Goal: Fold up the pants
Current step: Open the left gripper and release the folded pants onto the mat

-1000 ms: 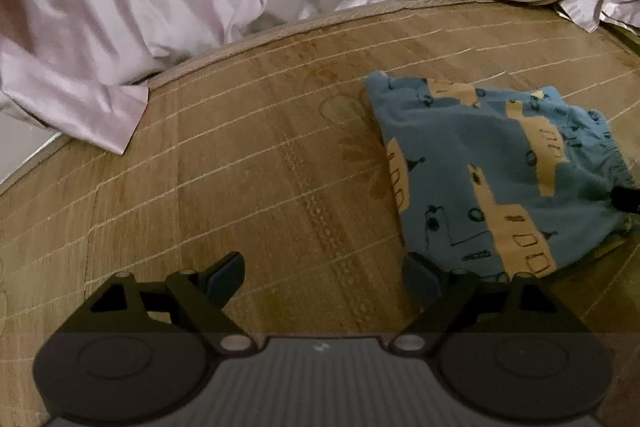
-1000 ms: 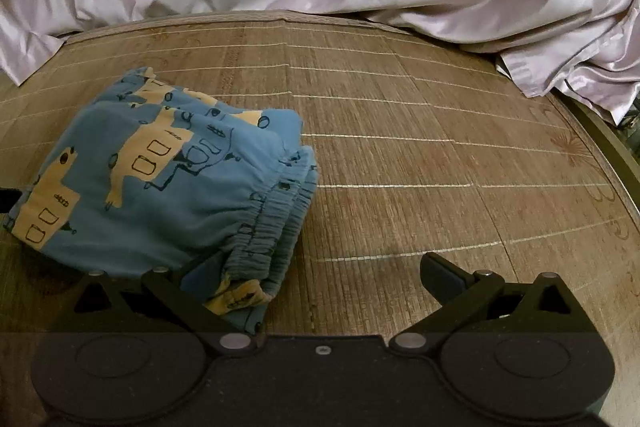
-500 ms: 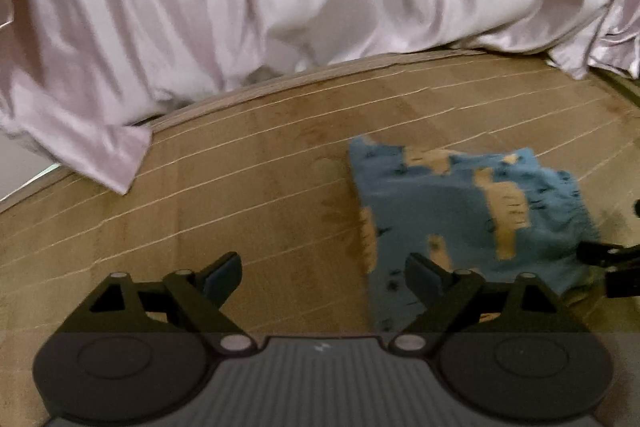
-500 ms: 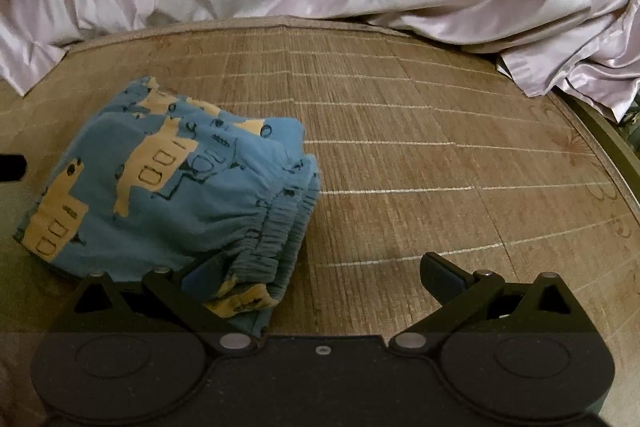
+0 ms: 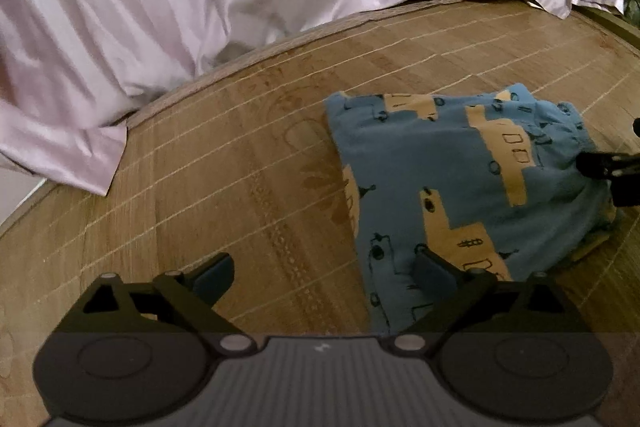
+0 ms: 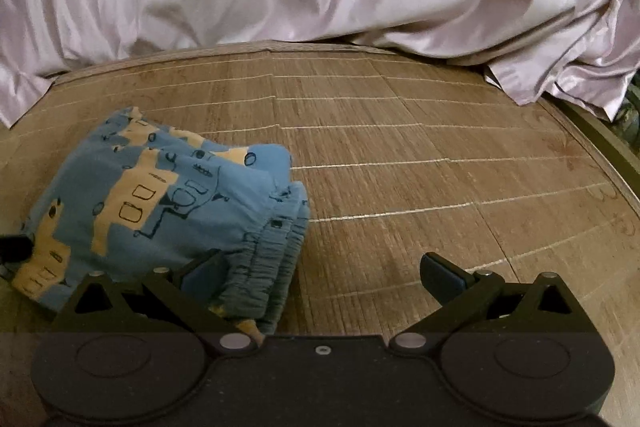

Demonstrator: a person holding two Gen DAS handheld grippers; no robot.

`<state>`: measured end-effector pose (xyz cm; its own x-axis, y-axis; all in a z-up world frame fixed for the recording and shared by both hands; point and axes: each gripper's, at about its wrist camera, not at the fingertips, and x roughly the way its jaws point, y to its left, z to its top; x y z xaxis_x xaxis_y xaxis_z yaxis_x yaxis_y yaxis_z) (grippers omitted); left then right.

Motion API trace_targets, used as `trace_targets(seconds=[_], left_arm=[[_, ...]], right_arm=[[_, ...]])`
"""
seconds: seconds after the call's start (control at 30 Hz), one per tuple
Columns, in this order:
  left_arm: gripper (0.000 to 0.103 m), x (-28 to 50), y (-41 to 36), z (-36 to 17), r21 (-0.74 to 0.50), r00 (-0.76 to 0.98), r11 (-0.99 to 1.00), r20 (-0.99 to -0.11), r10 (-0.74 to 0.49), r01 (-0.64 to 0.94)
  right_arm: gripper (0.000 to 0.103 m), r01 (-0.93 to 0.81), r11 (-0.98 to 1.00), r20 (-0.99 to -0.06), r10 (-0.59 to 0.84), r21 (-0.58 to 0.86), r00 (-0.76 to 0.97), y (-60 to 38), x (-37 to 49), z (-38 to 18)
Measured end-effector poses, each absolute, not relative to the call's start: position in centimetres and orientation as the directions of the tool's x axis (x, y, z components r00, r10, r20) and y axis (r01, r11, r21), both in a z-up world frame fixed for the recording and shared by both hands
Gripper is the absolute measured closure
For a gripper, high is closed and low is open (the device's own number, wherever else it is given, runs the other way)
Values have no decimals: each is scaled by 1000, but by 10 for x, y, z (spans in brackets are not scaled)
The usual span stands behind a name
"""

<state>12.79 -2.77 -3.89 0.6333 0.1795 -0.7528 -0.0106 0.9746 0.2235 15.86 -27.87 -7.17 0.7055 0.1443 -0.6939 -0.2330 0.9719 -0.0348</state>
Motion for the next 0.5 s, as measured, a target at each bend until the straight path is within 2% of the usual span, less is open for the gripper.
trace_targets(seconds=[0.23,0.37,0.5], left_arm=[[1,126,-23,-40,236,640,972,-747,178,5],[1,128,-14,-33,148,628,989,-769,116,-1],[1,127,-4,-25,0,660,1000,-751,-4,7]], right_arm=[[1,-253,965,-687,142,-63,713,-280,160,-72],[1,-285,958,-667,232,31,708,-289,158,-58],[1,-339,933,-643,333,120,690,-296,167,-48]])
